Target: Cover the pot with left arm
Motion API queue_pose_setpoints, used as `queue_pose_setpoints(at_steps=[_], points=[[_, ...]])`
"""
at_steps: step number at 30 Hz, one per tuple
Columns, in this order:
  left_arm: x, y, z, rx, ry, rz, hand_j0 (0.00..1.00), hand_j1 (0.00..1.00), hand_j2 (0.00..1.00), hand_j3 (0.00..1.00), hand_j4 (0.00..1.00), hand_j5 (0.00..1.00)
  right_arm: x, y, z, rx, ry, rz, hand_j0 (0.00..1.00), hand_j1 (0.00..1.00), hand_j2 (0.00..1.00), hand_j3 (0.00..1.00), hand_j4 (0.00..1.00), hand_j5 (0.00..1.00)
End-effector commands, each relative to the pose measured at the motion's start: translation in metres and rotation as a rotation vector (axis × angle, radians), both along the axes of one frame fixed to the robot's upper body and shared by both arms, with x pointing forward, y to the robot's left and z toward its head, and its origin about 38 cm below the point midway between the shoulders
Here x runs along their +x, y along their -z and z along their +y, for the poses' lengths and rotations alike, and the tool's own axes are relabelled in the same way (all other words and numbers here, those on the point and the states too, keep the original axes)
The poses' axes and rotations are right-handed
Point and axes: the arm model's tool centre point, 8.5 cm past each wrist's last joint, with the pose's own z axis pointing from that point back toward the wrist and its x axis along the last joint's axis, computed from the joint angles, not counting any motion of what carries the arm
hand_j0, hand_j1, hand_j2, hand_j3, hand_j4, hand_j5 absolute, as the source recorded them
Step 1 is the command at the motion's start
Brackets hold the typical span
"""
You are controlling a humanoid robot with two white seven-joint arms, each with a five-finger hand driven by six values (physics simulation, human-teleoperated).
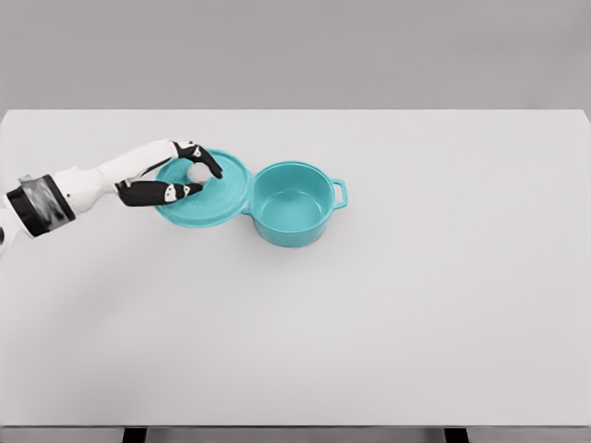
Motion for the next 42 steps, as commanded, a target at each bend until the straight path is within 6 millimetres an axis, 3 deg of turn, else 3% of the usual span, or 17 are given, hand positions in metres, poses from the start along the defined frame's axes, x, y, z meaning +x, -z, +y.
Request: queue_pose_setpoints(at_steps=[1,13,22,31,36,42], points=[[0.000,0.001,-0.006,-0.011,0.008,0.002,0.54,0.54,0.54,0.54,0.54,0.54,0.000,0.000,0.000,0.000,0.000,0.000,1.00,1.00,1.00,1.00,1.00,1.00],[0.005,0.006,-0.034,-0.031,0.036,-0.011,0.54,0.54,0.54,0.54,0.54,0.54,0.000,0.000,0.000,0.000,0.000,0.000,1.00,1.00,1.00,1.00,1.00,1.00],[0.024,0.012,-0.035,-0.028,-0.002,-0.011,0.54,0.54,0.54,0.54,0.54,0.54,0.000,0.000,0.000,0.000,0.000,0.000,1.00,1.00,1.00,1.00,1.00,1.00],[0.027,0.018,-0.062,-0.050,0.029,-0.018,0.53,0.53,0.53,0.53,0.53,0.53,0.000,0.000,0.000,0.000,0.000,0.000,1.00,1.00,1.00,1.00,1.00,1.00],[0.033,0.026,-0.062,-0.051,0.009,-0.001,0.53,0.53,0.53,0.53,0.53,0.53,0.000,0.000,0.000,0.000,0.000,0.000,1.00,1.00,1.00,1.00,1.00,1.00],[0.035,0.030,-0.076,-0.059,0.024,-0.003,0.53,0.53,0.53,0.53,0.53,0.53,0.000,0.000,0.000,0.000,0.000,0.000,1.00,1.00,1.00,1.00,1.00,1.00]])
